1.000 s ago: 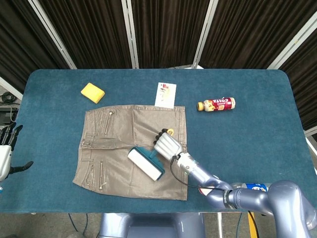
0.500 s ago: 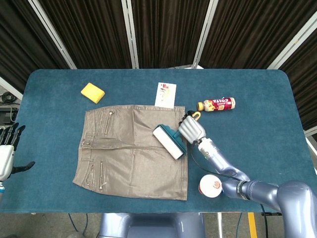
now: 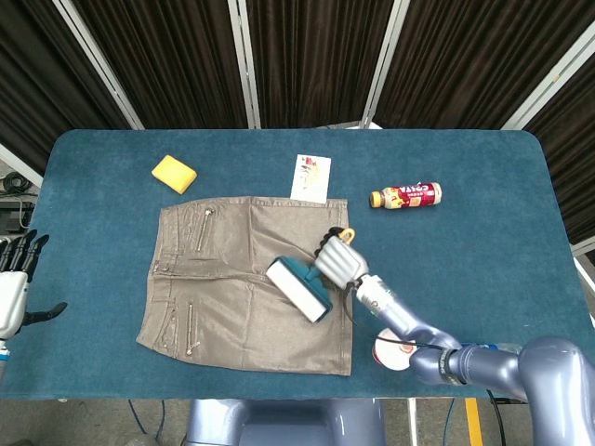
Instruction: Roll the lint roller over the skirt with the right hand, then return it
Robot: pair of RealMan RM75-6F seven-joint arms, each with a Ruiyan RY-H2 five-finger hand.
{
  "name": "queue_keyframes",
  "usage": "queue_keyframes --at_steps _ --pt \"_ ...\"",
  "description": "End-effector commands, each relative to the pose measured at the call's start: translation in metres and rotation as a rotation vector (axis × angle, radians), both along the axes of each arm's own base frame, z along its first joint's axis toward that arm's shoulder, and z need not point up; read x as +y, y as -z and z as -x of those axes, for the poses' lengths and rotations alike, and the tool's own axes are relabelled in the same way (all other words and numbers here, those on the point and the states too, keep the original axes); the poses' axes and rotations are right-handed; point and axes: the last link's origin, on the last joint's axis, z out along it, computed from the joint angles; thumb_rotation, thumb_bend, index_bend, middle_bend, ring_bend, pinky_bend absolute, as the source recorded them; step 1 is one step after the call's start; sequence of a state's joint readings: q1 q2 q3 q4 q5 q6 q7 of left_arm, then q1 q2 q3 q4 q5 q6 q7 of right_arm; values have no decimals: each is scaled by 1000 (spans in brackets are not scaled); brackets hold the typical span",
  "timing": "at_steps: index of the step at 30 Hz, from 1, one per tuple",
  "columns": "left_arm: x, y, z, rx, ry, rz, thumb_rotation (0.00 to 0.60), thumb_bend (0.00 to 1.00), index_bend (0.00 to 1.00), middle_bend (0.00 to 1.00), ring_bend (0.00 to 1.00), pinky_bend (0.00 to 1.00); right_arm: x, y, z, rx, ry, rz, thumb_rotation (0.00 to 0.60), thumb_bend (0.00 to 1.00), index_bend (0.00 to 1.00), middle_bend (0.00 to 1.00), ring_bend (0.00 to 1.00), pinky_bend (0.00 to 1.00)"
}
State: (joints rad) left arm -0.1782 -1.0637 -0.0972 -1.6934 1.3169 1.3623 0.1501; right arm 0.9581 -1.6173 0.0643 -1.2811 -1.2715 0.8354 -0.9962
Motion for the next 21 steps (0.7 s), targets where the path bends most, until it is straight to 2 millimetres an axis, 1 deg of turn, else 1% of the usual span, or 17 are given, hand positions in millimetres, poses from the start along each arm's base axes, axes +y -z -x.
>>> queue_keyframes --at_steps 1,8,14,17,21 --pt "0 -1 1 -1 -2 -1 600 0 0 0 0 0 14 11 -15 -1 -51 -45 600 881 536 524 389 393" --pt "1 -1 1 -1 -4 -1 600 0 0 0 0 0 34 24 -31 14 -131 -111 600 880 536 523 389 393" --pt "1 -1 2 -1 -5 1 600 0 0 0 0 0 48 30 -36 34 -172 -147 600 880 537 524 389 393" --pt "1 0 2 1 -6 2 600 0 0 0 0 0 50 30 -36 31 -172 -147 600 881 537 524 390 393" --pt "1 0 2 3 -5 2 600 0 0 0 0 0 44 28 -33 39 -167 -120 600 880 538 524 392 394"
